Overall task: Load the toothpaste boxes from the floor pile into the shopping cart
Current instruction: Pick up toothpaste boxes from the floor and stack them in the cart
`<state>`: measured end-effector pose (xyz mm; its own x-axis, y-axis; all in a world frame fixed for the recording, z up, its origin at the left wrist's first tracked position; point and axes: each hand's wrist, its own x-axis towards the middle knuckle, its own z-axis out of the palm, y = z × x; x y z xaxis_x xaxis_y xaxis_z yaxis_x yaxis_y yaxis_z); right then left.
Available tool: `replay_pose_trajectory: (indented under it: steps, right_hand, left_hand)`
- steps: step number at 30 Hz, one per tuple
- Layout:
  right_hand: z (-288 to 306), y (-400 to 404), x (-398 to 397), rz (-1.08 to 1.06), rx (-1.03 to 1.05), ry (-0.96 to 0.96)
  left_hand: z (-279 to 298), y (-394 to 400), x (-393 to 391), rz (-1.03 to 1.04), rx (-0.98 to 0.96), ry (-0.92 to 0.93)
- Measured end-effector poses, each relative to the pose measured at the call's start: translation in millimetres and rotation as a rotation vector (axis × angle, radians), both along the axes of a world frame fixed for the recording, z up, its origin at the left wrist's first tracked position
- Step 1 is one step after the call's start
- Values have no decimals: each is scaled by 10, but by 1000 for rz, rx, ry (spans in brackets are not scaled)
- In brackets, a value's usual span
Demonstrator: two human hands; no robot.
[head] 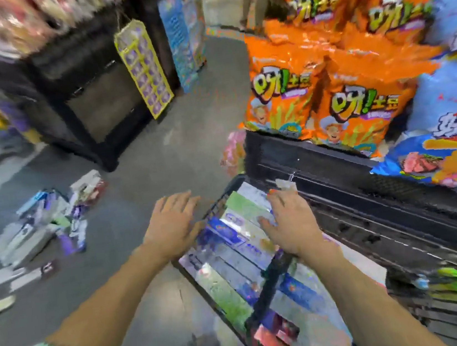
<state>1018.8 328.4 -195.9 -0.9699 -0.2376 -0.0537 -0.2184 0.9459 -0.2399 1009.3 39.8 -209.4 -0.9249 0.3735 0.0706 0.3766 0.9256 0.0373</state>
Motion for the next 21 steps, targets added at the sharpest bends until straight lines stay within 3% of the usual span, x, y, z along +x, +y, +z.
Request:
replay_pose_trajectory:
  steps: [5,12,21]
  right_hand:
    - [383,-1364,-202,158,73,17]
    - [447,-3114,-381,391,109,77]
    - [359,-4756,-922,645,155,43]
  left_hand:
    - [226,-1381,238,261,14,36]
    - [319,-3073,910,515,-44,45]
    - [204,-4419,1068,826,-11,-38]
